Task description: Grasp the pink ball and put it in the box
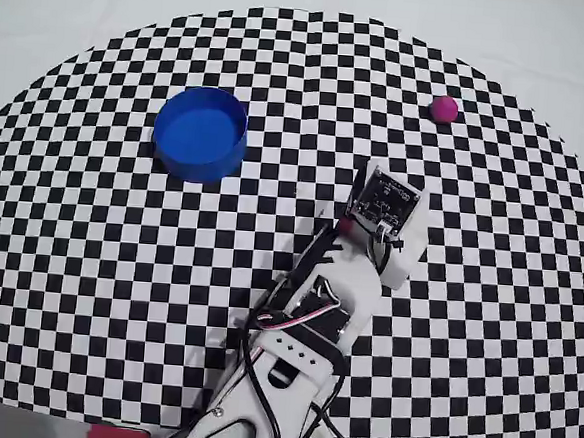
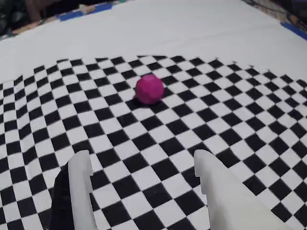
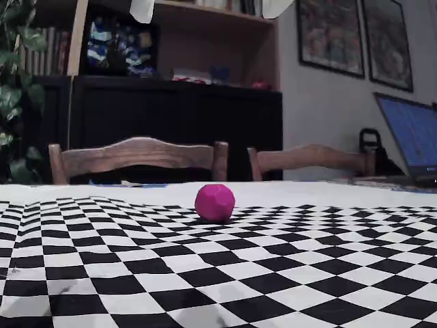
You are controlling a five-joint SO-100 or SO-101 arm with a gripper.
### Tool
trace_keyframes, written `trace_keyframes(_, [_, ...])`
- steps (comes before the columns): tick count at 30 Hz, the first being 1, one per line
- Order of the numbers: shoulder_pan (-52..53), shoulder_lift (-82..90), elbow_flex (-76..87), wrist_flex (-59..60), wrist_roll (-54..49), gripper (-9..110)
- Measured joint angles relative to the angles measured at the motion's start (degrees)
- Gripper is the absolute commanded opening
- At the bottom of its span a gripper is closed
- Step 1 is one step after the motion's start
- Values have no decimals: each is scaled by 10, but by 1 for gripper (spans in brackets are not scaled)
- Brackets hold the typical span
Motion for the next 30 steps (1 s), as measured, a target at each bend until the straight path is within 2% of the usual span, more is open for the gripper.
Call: trace_keyframes(30, [-5,-246,-127,-53,27,25])
